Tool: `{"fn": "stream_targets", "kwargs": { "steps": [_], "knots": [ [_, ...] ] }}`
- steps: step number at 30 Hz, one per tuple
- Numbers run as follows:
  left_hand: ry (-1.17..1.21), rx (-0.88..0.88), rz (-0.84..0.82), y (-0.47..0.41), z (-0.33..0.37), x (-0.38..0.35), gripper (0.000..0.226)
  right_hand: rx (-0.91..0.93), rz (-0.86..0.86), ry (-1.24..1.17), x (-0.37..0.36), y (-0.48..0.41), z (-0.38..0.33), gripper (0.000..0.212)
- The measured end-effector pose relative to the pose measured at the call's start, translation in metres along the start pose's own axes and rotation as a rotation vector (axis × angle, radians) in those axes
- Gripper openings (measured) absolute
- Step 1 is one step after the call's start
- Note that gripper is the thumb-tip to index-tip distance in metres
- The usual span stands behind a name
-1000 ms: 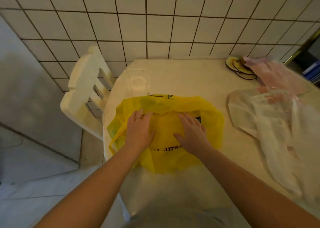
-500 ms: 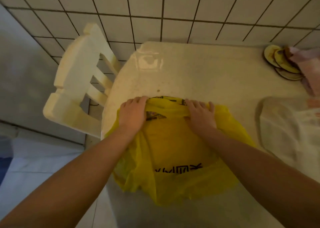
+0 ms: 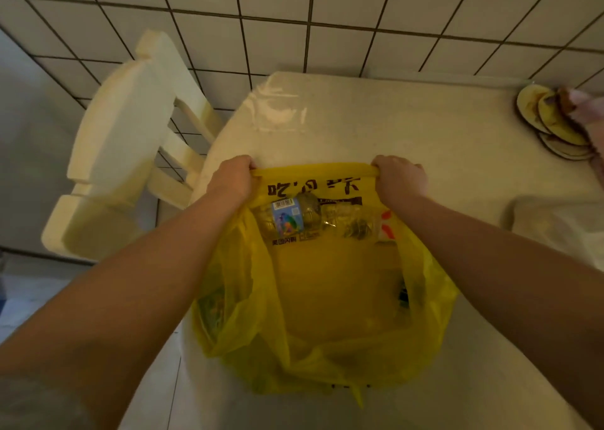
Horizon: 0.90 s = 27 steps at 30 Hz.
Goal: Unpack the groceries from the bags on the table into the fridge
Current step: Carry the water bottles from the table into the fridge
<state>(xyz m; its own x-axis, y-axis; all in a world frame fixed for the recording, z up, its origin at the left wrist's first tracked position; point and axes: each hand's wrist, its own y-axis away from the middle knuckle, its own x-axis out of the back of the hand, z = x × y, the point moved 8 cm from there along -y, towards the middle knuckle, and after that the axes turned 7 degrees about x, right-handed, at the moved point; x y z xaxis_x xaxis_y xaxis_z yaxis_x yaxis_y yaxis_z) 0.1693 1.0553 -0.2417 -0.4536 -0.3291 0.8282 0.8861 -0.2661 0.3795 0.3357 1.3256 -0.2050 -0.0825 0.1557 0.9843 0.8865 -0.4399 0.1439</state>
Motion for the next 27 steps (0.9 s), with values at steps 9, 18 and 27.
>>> {"fn": "stream_targets", "kwargs": {
  "steps": [9,18,27],
  "knots": [
    [-0.013,-0.097,-0.122,0.023,0.006,-0.010,0.052,0.181,-0.042,-0.163,0.003,0.024,-0.029,0.071],
    [-0.225,-0.439,-0.005,0.116,0.043,-0.022,0.058,0.301,-0.018,0.023,-0.016,0.104,-0.052,0.051],
    [-0.499,-0.303,-0.027,0.098,0.041,-0.053,0.075,0.171,-0.227,0.251,-0.035,0.083,-0.062,0.064]
  ]
}}
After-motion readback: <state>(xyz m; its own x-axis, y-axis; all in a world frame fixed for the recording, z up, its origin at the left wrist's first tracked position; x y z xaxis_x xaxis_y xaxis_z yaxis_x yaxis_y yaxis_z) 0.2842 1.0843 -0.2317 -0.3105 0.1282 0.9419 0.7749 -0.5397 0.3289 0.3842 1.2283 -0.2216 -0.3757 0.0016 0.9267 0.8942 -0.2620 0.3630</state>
